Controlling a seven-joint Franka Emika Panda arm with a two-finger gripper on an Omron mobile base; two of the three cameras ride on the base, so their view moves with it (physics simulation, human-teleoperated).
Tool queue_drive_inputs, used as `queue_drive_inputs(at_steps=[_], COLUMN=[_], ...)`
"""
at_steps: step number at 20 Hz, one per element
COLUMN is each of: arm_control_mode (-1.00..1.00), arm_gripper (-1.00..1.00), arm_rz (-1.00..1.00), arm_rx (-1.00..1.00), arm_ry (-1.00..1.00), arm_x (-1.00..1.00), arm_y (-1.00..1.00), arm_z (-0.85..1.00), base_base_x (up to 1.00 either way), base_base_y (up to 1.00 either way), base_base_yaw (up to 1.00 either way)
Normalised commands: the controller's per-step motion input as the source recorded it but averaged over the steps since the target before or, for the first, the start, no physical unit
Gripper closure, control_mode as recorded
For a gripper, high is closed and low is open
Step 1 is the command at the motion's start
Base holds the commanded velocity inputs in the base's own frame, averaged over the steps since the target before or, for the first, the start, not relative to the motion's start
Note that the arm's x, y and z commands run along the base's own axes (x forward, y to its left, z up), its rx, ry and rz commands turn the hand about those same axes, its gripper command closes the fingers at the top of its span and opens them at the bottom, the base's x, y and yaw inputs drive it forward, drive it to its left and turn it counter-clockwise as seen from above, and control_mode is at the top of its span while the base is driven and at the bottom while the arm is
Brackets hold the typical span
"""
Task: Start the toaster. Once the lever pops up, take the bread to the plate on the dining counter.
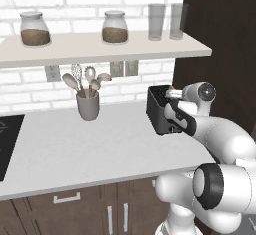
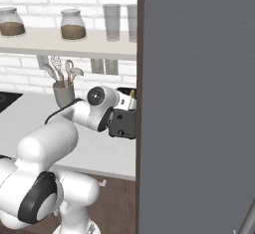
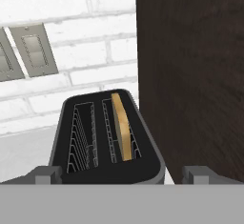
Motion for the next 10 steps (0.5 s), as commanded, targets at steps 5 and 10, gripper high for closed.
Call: queue_drive_inputs(at_steps=[5, 10], arm_control_mode=[-1.0, -1.0], arm_gripper=[-1.0, -1.0], arm_rz=[0.02, 0.03], arm_rx=[0.0, 0.0], arm_ry=[0.02, 0.05], arm_x=[0.04, 0.03], arm_y=[-0.04, 0.0], arm_z=[0.0, 0.0], base_base_x=[0.0, 0.0], base_base_y=[0.0, 0.0], base_base_yaw=[0.0, 0.0])
